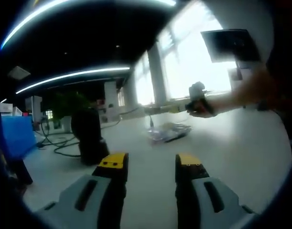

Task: Clip sheet goods on table flip sheet goods clip sheet goods scan sheet goods put sheet goods back to table

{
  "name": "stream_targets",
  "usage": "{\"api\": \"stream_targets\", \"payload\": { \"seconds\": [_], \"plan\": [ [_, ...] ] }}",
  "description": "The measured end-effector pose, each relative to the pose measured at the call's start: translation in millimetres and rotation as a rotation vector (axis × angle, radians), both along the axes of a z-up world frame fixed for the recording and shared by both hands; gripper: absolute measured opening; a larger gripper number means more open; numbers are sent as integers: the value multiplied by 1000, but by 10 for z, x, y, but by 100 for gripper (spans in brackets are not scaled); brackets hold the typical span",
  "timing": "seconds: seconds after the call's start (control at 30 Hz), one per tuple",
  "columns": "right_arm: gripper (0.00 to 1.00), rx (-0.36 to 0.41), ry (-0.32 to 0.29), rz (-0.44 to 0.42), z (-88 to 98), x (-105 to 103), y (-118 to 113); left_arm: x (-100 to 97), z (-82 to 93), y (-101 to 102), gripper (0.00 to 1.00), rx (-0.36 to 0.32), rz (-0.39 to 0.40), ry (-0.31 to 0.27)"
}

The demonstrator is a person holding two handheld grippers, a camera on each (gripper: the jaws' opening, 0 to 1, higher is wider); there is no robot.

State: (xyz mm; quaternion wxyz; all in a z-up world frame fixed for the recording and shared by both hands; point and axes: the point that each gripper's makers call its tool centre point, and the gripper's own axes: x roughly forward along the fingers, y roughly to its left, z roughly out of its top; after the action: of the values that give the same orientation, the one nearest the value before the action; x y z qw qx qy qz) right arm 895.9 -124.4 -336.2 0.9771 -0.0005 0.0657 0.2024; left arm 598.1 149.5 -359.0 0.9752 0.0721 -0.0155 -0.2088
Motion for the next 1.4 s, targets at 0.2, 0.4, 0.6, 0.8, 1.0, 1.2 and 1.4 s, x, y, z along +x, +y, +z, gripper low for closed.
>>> {"api": "stream_targets", "payload": {
  "seconds": [0.2, 0.4, 0.6, 0.8, 1.0, 1.2, 1.4],
  "plan": [
    [22, 18, -47, 69, 302, -239, 224, -8, 15, 2, 32, -6, -3, -6],
    [29, 16, -66, 141, 444, -413, 476, -8, 24, 12, 32, -12, -1, -11],
    [48, 20, -38, 209, 428, -484, 727, -7, 27, 26, 31, -23, 2, -11],
    [67, -7, -2, 265, 234, -554, 913, -9, 32, 25, 31, -26, 2, -14],
    [76, -17, 21, 298, 131, -633, 1039, -14, 50, 26, 31, -24, 4, -24],
    [84, -60, 47, 332, -13, -675, 1080, -6, 49, 38, 31, -31, 9, -21],
    [89, -87, 103, 362, -257, -707, 1137, -11, 41, 26, 31, -23, 6, -19]
  ]
}}
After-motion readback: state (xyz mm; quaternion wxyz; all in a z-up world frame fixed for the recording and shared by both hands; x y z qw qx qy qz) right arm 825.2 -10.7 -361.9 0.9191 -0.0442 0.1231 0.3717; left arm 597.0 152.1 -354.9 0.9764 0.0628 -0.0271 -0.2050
